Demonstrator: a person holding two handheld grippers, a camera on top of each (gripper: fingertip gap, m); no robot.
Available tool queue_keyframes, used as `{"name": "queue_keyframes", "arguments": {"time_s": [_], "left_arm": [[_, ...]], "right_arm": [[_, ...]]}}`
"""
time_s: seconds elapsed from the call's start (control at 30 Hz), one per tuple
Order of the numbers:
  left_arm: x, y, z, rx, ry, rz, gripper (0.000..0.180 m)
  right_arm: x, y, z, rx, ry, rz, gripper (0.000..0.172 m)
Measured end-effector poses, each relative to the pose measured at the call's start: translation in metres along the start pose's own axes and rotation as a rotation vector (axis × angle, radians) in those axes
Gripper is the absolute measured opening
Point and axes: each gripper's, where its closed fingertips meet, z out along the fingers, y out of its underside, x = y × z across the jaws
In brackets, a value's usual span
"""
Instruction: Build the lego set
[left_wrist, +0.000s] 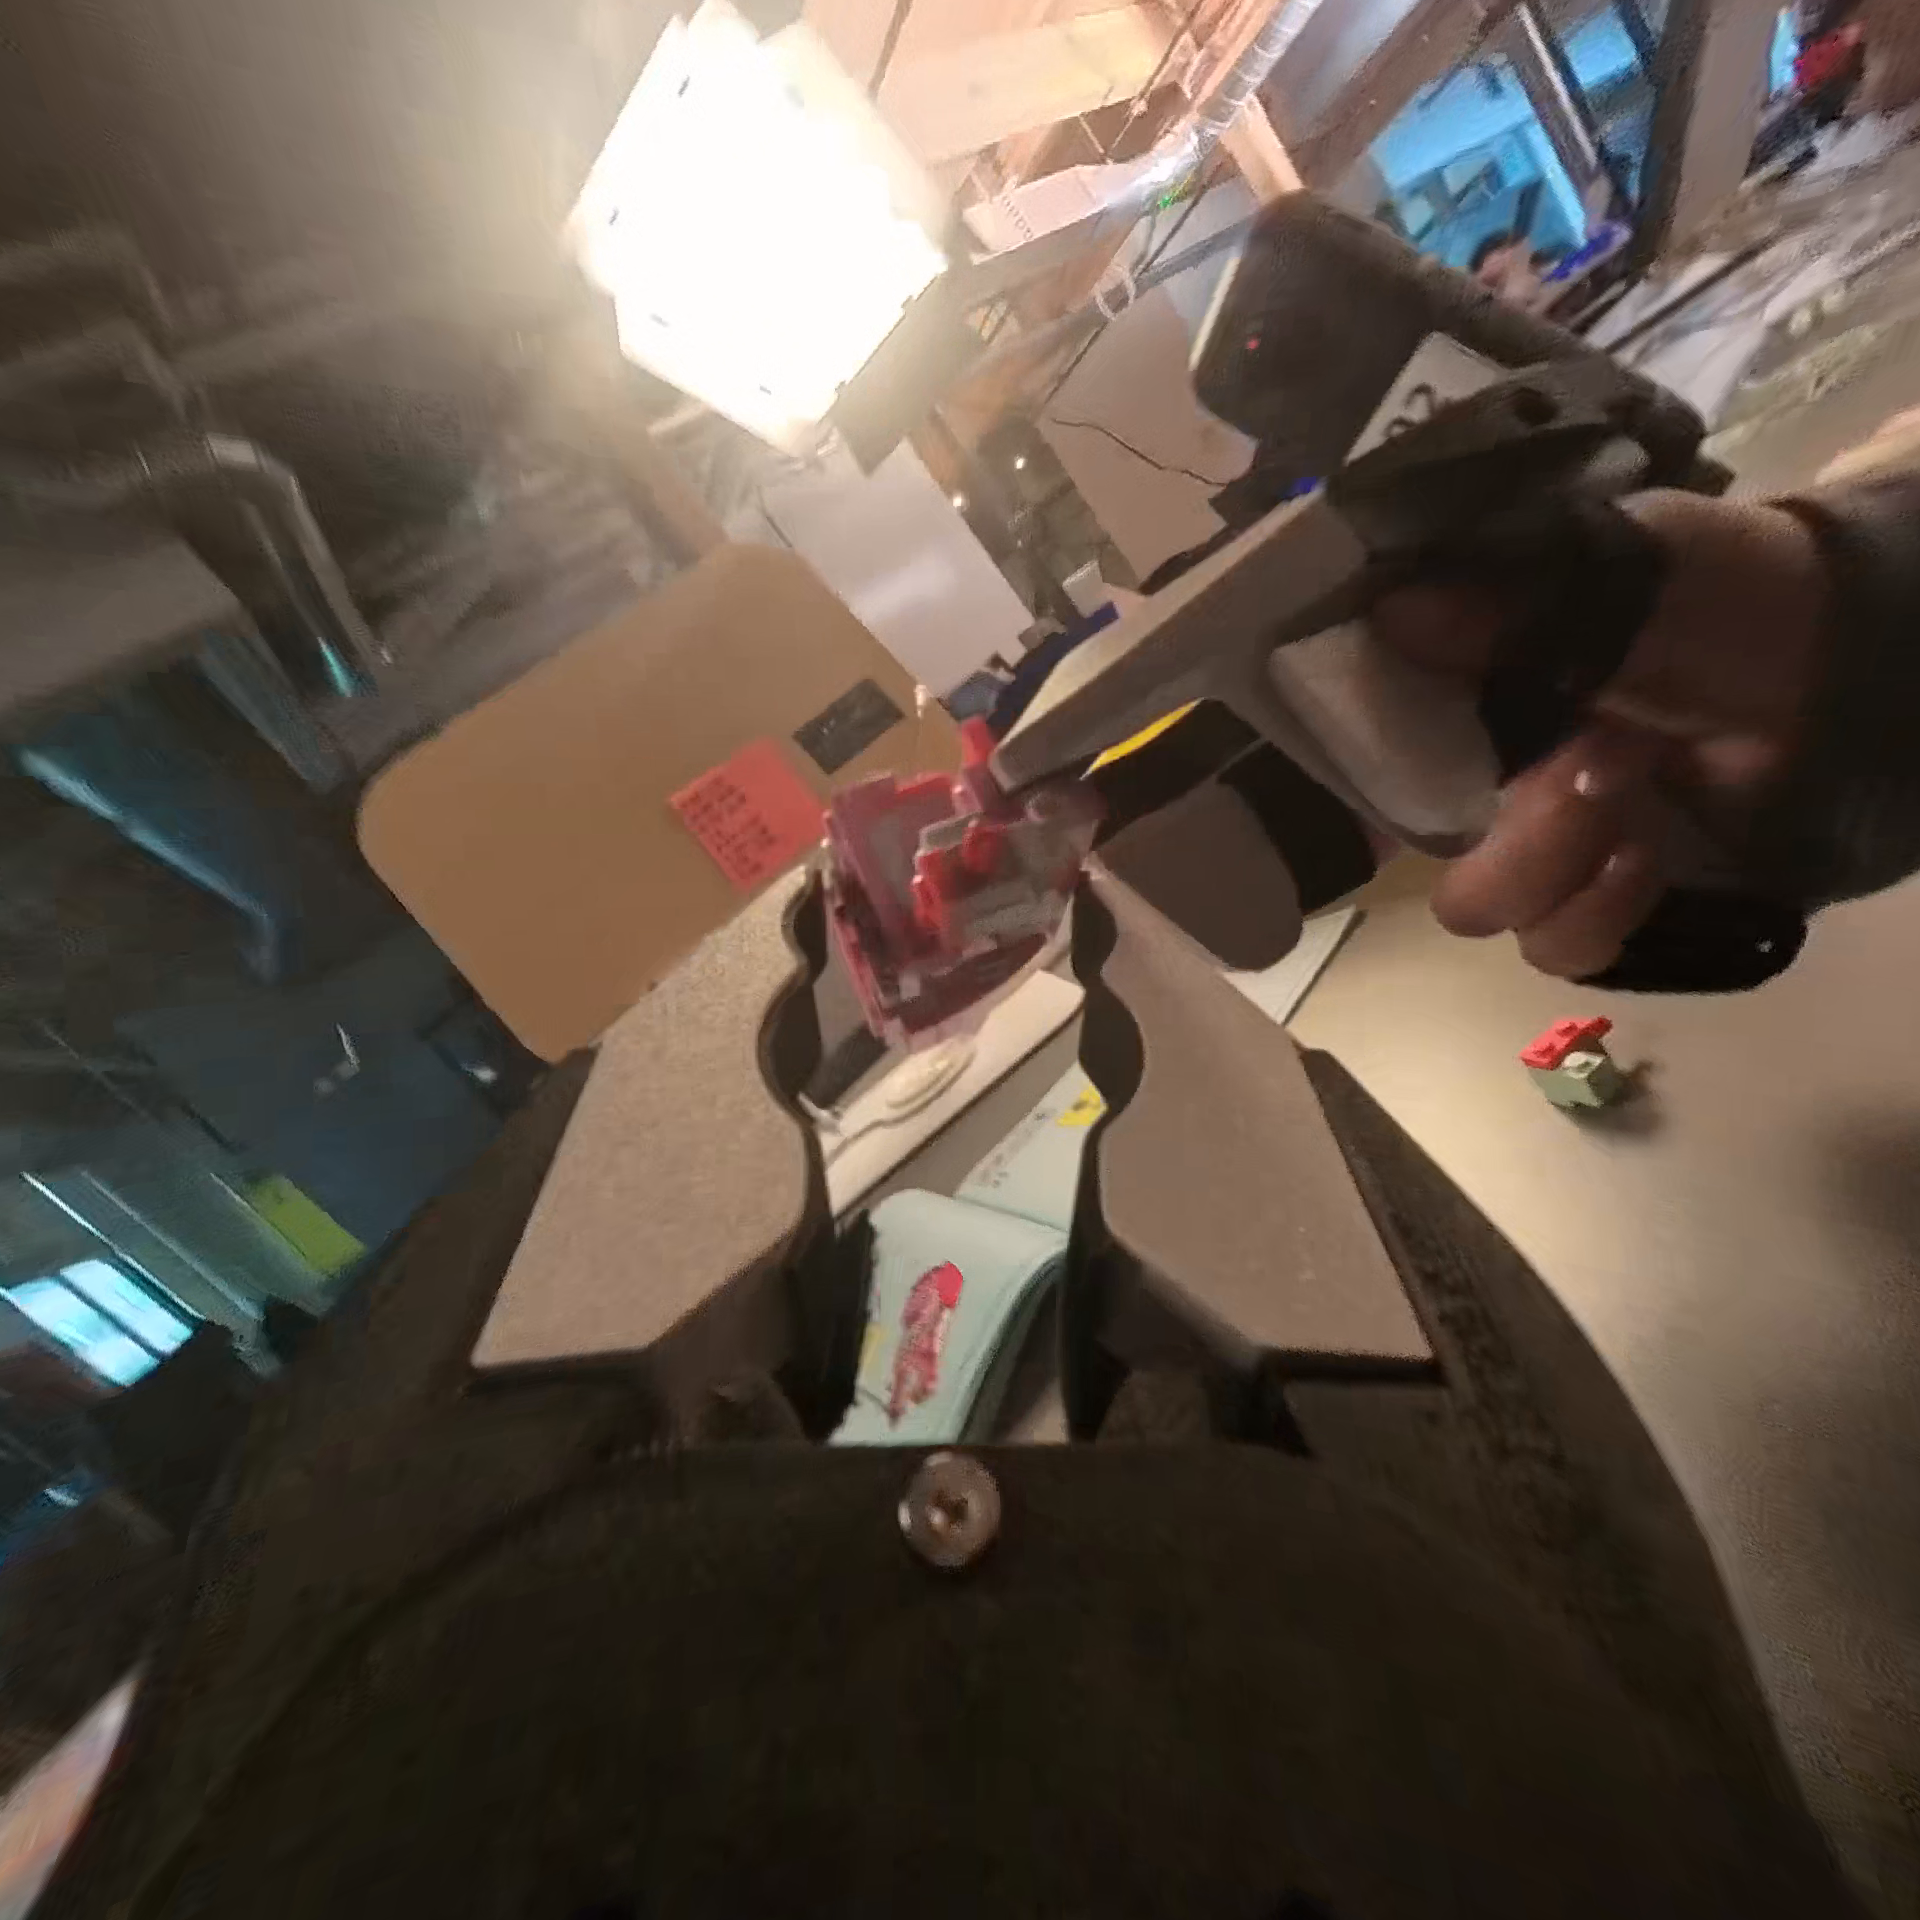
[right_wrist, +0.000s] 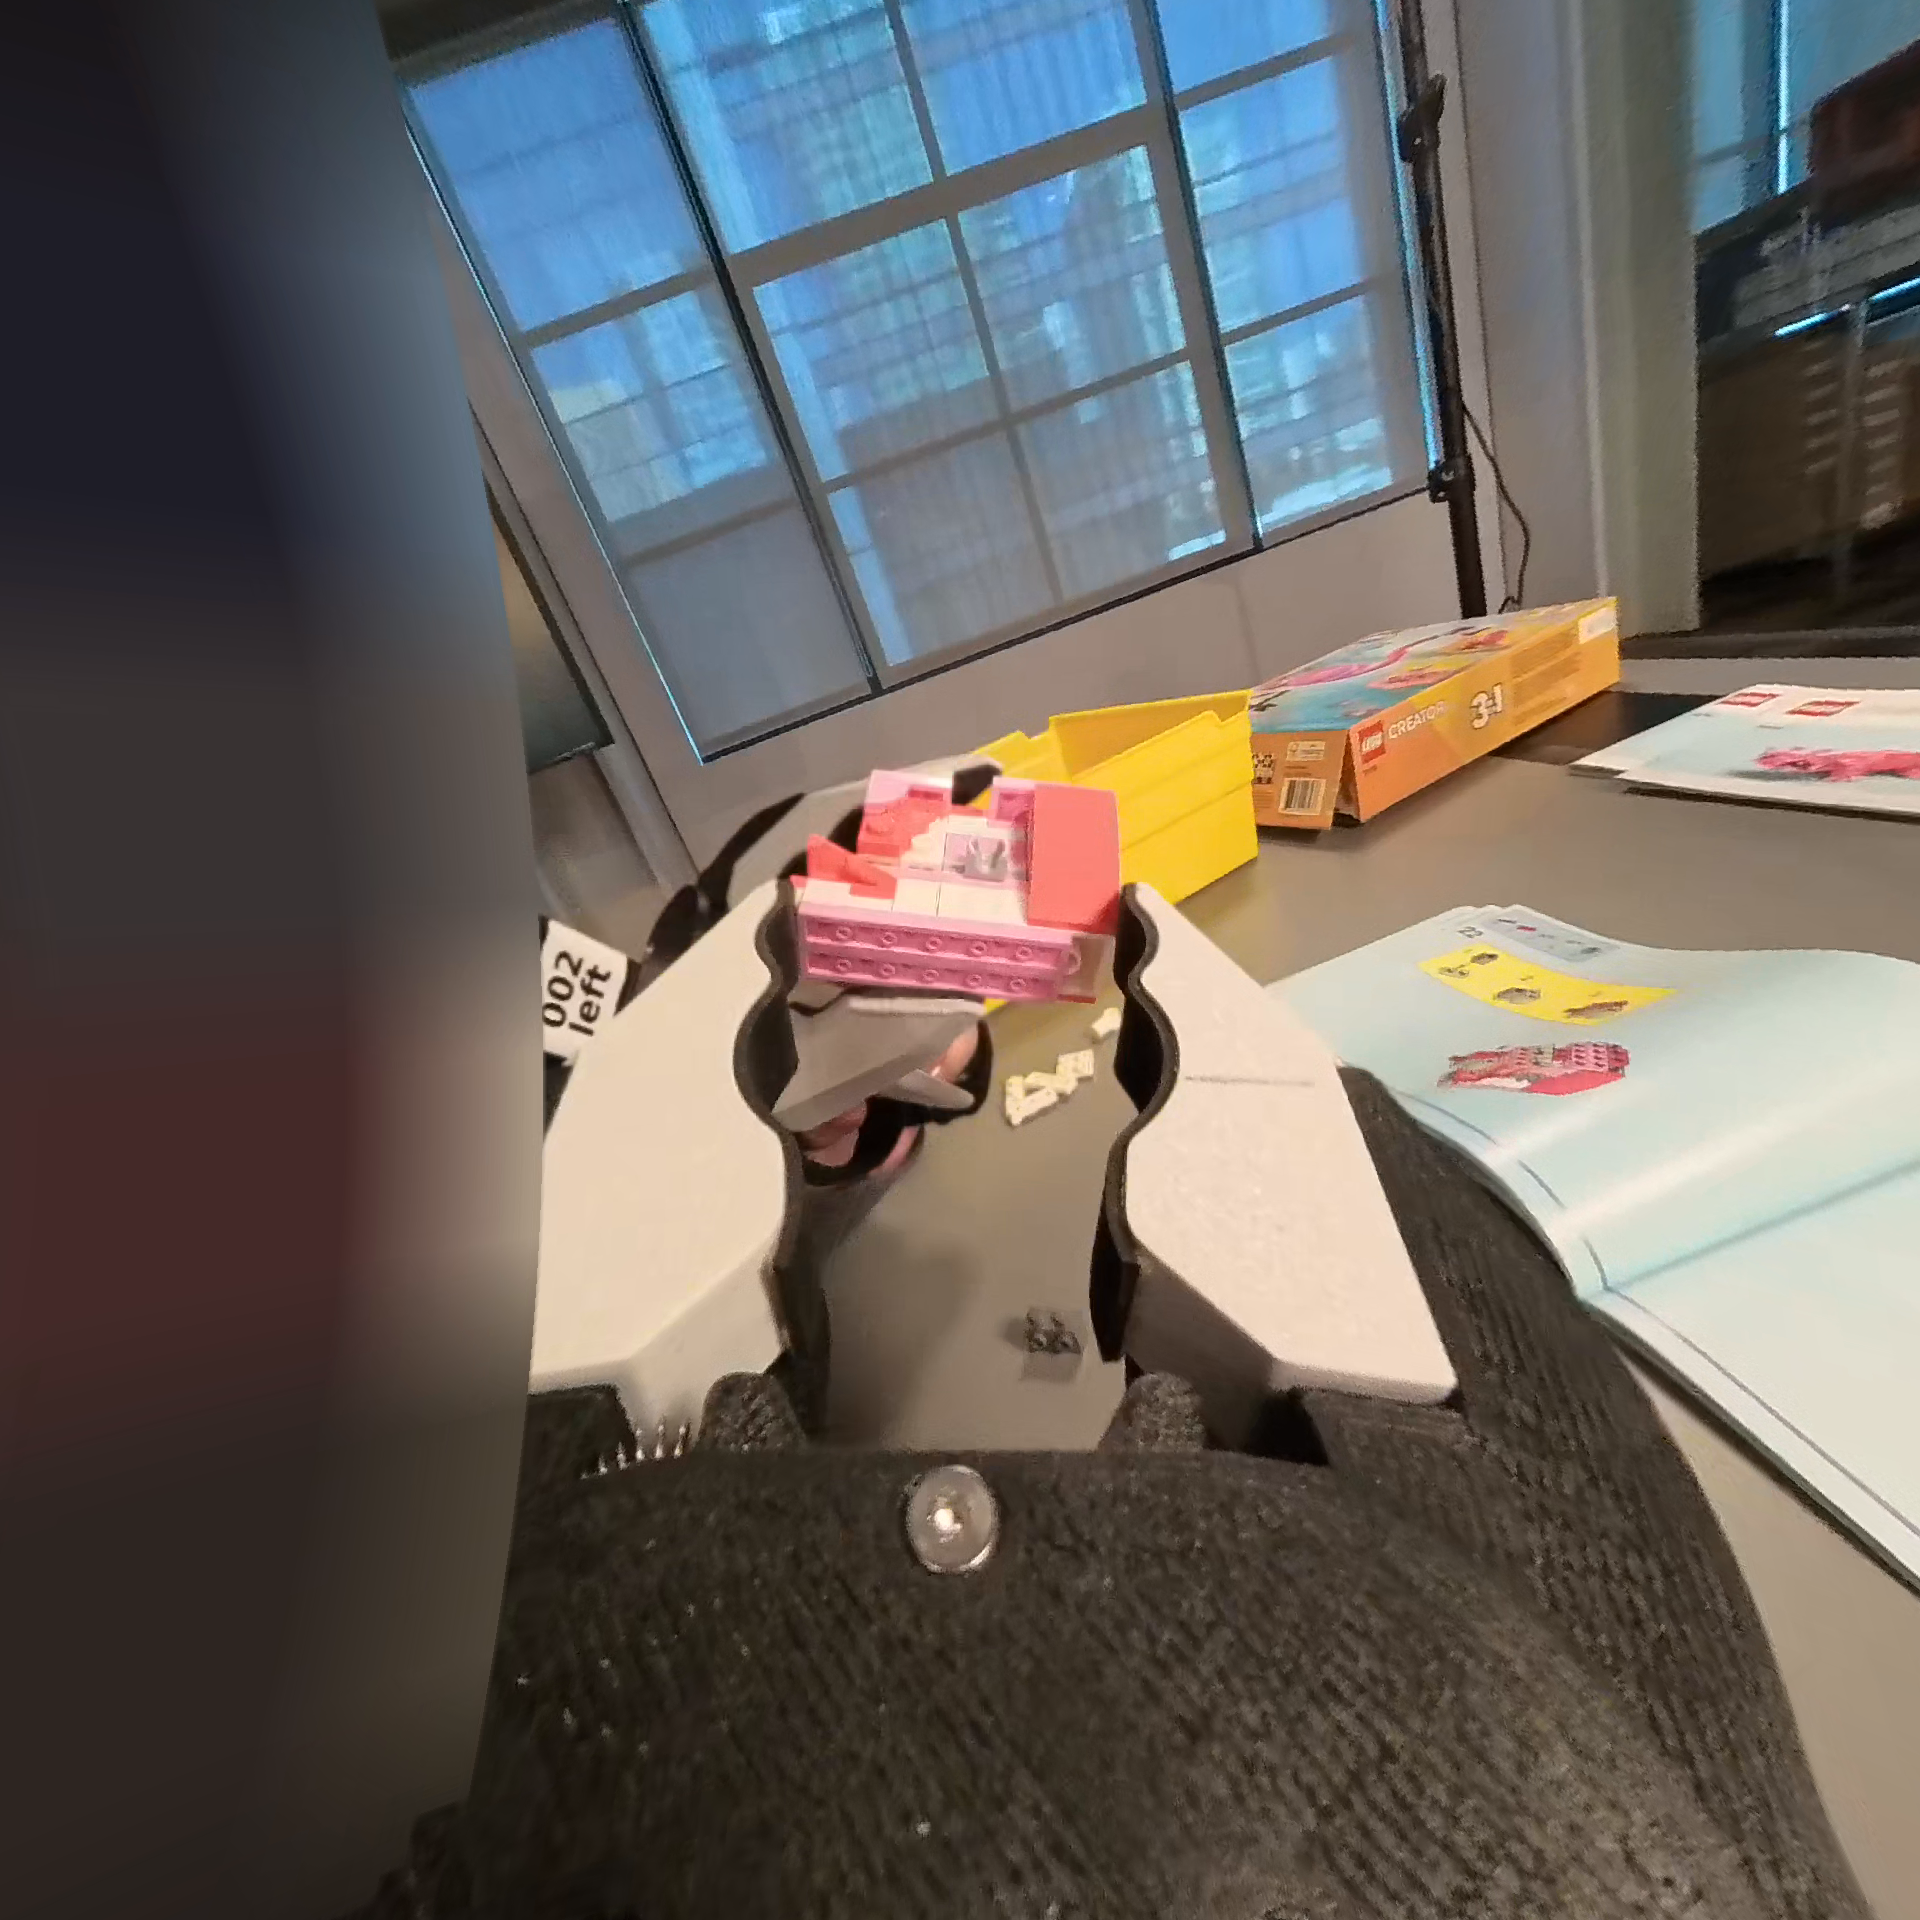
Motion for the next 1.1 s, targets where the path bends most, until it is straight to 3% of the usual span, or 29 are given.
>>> {"name": "queue_keyframes", "arguments": {"time_s": [0.27,0.47,0.63,0.73,0.9,1.1], "left_arm": [[0.015,0.001,0.001,-0.027,0.060,0.211,0.045],[0.024,0.028,0.000,-0.131,0.165,0.411,0.045],[0.052,0.048,-0.003,-0.170,0.305,0.553,0.045],[0.067,0.053,-0.005,-0.184,0.359,0.618,0.045],[0.077,0.059,-0.006,-0.188,0.394,0.620,0.045],[0.081,0.063,-0.006,-0.196,0.402,0.665,0.045]], "right_arm": [[0.004,0.009,-0.015,-0.076,-0.014,-0.017,0.061],[0.049,-0.026,-0.074,0.041,0.238,-0.079,0.059],[0.070,-0.008,-0.120,-0.094,0.409,-0.190,0.051],[0.080,-0.008,-0.134,-0.075,0.491,-0.232,0.046],[0.089,-0.043,-0.159,0.171,0.781,-0.518,0.024],[0.091,-0.038,-0.159,0.036,0.955,-0.853,0.004]]}}
